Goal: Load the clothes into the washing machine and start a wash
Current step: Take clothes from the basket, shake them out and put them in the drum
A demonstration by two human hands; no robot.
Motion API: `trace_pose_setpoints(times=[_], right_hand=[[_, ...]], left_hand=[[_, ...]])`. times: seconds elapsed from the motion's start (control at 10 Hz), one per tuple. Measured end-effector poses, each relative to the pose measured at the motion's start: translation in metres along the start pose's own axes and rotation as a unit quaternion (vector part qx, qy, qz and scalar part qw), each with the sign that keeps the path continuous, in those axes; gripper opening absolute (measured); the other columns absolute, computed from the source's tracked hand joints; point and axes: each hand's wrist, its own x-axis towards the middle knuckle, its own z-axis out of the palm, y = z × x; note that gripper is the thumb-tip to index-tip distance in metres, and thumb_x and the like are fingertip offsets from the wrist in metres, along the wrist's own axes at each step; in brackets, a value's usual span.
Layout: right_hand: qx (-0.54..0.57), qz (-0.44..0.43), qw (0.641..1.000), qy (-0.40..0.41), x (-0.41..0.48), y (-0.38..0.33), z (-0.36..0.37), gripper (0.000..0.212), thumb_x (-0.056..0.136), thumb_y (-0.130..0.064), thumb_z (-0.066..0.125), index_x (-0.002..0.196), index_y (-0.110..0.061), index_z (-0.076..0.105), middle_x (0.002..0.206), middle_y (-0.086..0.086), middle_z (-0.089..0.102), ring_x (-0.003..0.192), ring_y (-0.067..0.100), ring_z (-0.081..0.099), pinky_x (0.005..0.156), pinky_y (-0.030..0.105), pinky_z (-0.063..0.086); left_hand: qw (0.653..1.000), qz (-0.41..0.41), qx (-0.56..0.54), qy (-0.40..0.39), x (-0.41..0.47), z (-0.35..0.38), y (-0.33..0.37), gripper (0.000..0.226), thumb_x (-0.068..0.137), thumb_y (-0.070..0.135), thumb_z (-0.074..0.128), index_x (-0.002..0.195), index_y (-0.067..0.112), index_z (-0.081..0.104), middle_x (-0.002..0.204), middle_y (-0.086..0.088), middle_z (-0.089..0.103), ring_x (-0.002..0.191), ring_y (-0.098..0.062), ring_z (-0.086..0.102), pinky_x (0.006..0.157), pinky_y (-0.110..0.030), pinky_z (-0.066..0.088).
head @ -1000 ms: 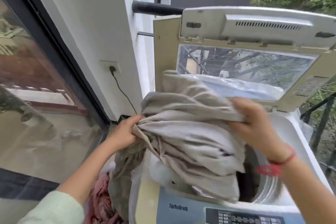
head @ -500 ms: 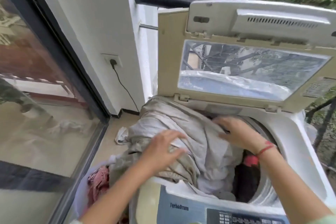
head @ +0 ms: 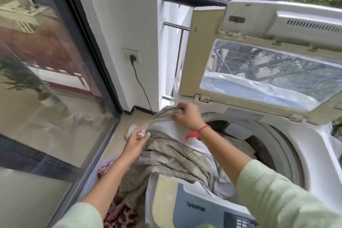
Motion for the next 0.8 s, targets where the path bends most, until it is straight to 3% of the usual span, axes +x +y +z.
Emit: trace_pose_setpoints(times=[0.1, 0.2, 0.3, 0.4, 0.5, 0.6, 0.7, 0.8], right_hand=[[0.098, -0.045, 0.984, 0.139, -0.048, 0.01, -0.089, 0.015, 0.081, -0.025, 0.072, 0.075, -0.013, 0.065, 0.068, -0.001, 0.063, 0.069, 0.012, 0.055, 0.061, 0.021, 0.038], [0.153, -0.062, 0.949, 0.269, -0.098, 0.022, -0.16, 0.015, 0.08, -0.034, 0.071, 0.074, -0.022, 0.065, 0.067, -0.006, 0.065, 0.068, 0.009, 0.055, 0.064, 0.023, 0.041], [0.213, -0.023, 0.881, 0.422, -0.148, 0.034, -0.206, 0.014, 0.086, -0.034, 0.064, 0.073, -0.03, 0.063, 0.067, -0.019, 0.067, 0.066, -0.001, 0.059, 0.064, 0.019, 0.048], [0.375, -0.02, 0.796, 0.475, -0.142, 0.031, -0.195, 0.018, 0.093, -0.015, 0.056, 0.079, -0.023, 0.065, 0.057, -0.022, 0.065, 0.058, -0.006, 0.059, 0.063, 0.02, 0.051], [0.436, 0.076, 0.686, 0.578, -0.14, 0.038, -0.168, 0.017, 0.098, -0.007, 0.042, 0.09, -0.019, 0.05, 0.059, -0.011, 0.058, 0.044, -0.01, 0.054, 0.049, 0.008, 0.044], [0.244, 0.055, 0.92, 0.301, -0.146, 0.077, -0.149, 0.016, 0.092, -0.019, 0.047, 0.085, -0.031, 0.055, 0.078, -0.011, 0.059, 0.067, -0.007, 0.062, 0.063, 0.013, 0.047], [-0.201, 0.213, 0.941, -0.168, -0.122, 0.146, -0.1, 0.014, 0.084, -0.015, 0.056, 0.094, -0.022, 0.062, 0.096, 0.007, 0.062, 0.088, 0.023, 0.062, 0.078, 0.034, 0.049], [-0.151, 0.108, 0.975, -0.121, -0.094, 0.101, -0.09, 0.028, 0.089, -0.023, 0.057, 0.116, -0.017, 0.06, 0.116, 0.008, 0.063, 0.105, 0.025, 0.06, 0.088, 0.034, 0.047]], left_hand=[[0.993, 0.121, 0.015, -0.001, -0.002, 0.013, 0.025, 0.079, 0.071, 0.077, 0.051, 0.135, 0.033, 0.034, 0.139, 0.008, 0.035, 0.129, -0.01, 0.036, 0.103, -0.03, 0.033], [0.981, 0.177, 0.057, -0.044, -0.003, 0.024, 0.04, 0.094, 0.062, 0.085, 0.049, 0.141, 0.039, 0.025, 0.139, 0.016, 0.025, 0.13, -0.004, 0.027, 0.105, -0.029, 0.028], [0.944, 0.28, 0.154, -0.081, -0.006, 0.045, 0.057, 0.099, 0.061, 0.078, 0.055, 0.144, 0.045, 0.013, 0.144, 0.018, 0.017, 0.137, -0.008, 0.019, 0.113, -0.036, 0.021], [0.895, 0.338, 0.275, -0.097, -0.01, 0.061, 0.068, 0.097, 0.062, 0.067, 0.057, 0.143, 0.046, 0.007, 0.148, 0.015, 0.016, 0.141, -0.011, 0.015, 0.117, -0.044, 0.011], [0.773, 0.351, 0.522, -0.079, -0.011, 0.081, 0.071, 0.077, 0.076, 0.05, 0.057, 0.143, 0.038, 0.021, 0.149, 0.005, 0.021, 0.141, -0.019, 0.013, 0.115, -0.054, -0.001], [0.727, 0.342, 0.593, -0.053, -0.012, 0.089, 0.073, 0.048, 0.083, 0.039, 0.052, 0.13, 0.033, 0.042, 0.14, 0.001, 0.033, 0.139, -0.022, 0.02, 0.113, -0.056, 0.0], [0.728, 0.332, 0.593, -0.092, -0.017, 0.084, 0.08, 0.044, 0.086, 0.037, 0.05, 0.13, 0.031, 0.042, 0.142, 0.001, 0.033, 0.14, -0.019, 0.017, 0.114, -0.049, 0.004], [0.792, 0.298, 0.506, -0.167, -0.025, 0.055, 0.086, 0.065, 0.082, 0.042, 0.061, 0.139, 0.035, 0.031, 0.146, 0.009, 0.026, 0.138, -0.013, 0.019, 0.113, -0.039, 0.015]])
